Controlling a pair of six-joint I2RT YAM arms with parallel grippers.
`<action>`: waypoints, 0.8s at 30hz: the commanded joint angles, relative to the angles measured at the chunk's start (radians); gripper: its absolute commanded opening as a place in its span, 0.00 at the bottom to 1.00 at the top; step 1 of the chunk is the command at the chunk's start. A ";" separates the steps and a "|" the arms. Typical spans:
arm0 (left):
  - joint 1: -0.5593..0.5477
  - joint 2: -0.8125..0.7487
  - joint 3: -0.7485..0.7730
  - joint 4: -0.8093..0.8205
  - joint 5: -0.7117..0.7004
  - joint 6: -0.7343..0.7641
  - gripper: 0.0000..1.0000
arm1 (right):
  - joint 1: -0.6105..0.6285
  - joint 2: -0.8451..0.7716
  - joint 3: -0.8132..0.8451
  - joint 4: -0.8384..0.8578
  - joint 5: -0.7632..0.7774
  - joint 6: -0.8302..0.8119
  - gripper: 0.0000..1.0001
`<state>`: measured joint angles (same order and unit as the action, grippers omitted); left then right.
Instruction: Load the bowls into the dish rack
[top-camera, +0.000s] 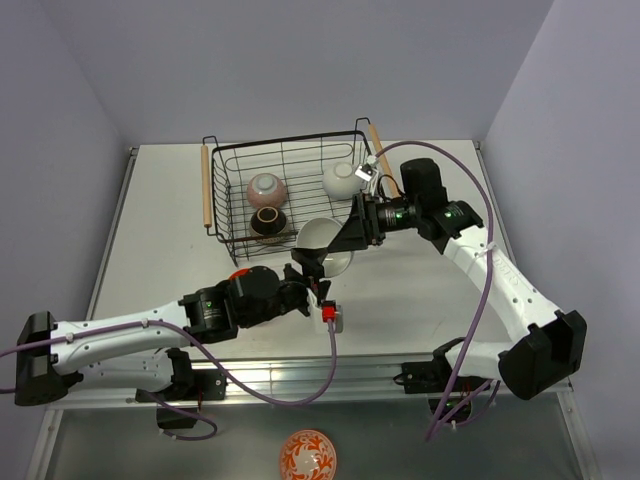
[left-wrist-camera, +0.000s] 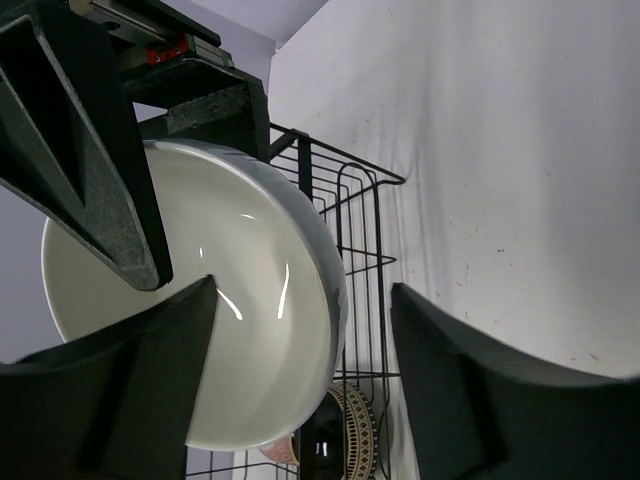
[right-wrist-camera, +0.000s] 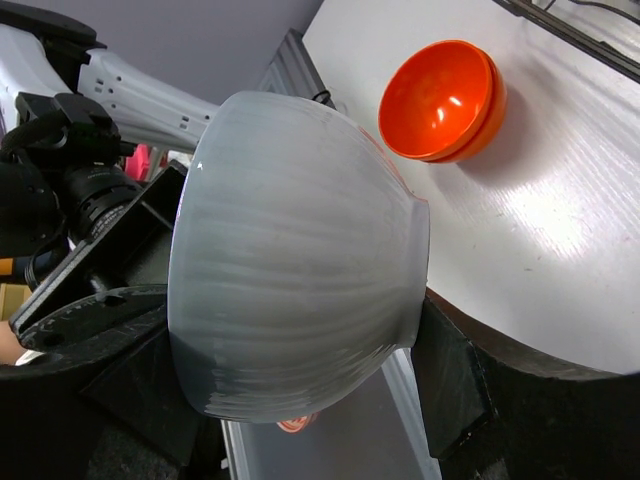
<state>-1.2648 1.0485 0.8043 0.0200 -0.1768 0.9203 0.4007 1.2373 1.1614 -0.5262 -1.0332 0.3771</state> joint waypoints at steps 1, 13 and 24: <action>-0.004 -0.031 -0.007 0.024 0.016 -0.029 0.78 | -0.014 -0.004 0.076 0.029 -0.005 0.008 0.00; 0.008 -0.087 0.081 -0.017 0.083 -0.257 1.00 | -0.097 0.099 0.269 0.009 0.076 -0.040 0.00; 0.416 0.105 0.467 -0.253 0.273 -0.949 1.00 | -0.117 0.264 0.526 -0.060 0.536 -0.132 0.00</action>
<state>-0.9882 1.0874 1.1641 -0.1261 -0.0170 0.2855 0.2878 1.4822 1.5913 -0.6003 -0.6933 0.2852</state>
